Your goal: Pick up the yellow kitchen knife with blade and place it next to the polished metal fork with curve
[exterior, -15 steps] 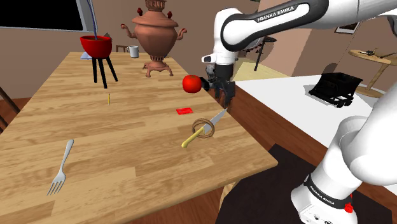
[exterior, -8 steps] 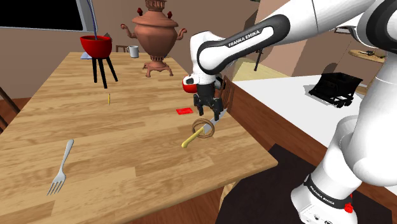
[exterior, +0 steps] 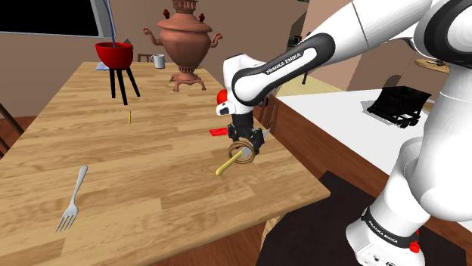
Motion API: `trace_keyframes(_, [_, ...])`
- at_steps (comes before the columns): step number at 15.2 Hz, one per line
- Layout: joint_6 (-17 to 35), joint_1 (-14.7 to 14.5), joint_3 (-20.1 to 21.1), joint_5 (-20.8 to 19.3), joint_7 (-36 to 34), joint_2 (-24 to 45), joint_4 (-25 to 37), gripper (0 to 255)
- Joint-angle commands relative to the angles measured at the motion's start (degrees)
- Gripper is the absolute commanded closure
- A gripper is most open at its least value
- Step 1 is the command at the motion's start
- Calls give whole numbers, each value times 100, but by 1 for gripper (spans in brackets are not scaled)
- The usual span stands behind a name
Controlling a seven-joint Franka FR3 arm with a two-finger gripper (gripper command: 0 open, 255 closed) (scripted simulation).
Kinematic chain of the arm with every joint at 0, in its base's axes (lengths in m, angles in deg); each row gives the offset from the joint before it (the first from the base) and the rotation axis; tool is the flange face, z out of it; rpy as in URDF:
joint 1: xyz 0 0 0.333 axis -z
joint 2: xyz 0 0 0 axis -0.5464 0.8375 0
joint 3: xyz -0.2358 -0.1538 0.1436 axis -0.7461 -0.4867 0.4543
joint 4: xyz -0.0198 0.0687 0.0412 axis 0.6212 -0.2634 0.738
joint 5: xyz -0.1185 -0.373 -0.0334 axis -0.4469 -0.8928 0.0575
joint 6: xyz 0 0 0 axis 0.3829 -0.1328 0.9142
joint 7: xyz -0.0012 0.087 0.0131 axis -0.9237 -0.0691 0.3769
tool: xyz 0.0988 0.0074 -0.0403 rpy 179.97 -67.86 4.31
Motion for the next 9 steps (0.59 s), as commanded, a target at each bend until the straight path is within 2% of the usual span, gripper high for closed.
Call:
trace_keyframes(1, [104,2,-2,-1,6,23,-78,0])
trace_keyframes(8, [103,2,-2,-1,6,24,-76,0])
trace_keyframes(9, [103,2,-2,-1,6,24,-76,255])
